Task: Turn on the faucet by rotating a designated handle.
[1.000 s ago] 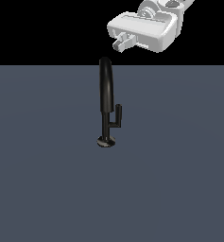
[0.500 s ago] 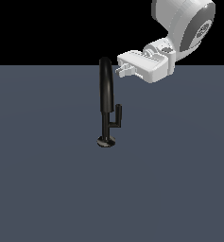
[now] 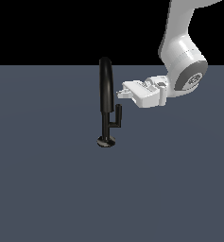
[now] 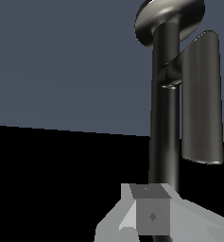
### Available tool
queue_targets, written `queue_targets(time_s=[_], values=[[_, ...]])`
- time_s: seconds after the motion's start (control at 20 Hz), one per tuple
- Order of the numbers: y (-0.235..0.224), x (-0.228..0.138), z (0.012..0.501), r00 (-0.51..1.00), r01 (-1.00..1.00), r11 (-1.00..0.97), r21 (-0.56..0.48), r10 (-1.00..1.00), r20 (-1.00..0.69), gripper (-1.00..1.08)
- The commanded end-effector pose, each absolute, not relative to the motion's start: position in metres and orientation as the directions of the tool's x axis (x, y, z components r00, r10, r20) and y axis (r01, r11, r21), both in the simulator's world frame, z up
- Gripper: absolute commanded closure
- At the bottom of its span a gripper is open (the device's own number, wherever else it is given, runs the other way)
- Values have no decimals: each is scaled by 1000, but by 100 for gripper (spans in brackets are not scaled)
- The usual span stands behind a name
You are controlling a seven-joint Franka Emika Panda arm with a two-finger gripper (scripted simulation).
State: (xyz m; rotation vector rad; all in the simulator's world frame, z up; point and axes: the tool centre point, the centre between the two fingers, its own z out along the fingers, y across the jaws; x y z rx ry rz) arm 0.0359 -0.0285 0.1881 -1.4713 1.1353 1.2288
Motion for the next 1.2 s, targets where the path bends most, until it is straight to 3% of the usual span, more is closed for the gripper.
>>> queue_targets(time_s=[0.0, 0.45, 1.15], values=[[-27, 39, 173, 49, -988, -151, -37, -72, -996, 108], [-23, 43, 144, -28, -996, -79, 28, -7, -1000, 108], [-24, 23, 150, -31, -997, -76, 31, -4, -1000, 108]])
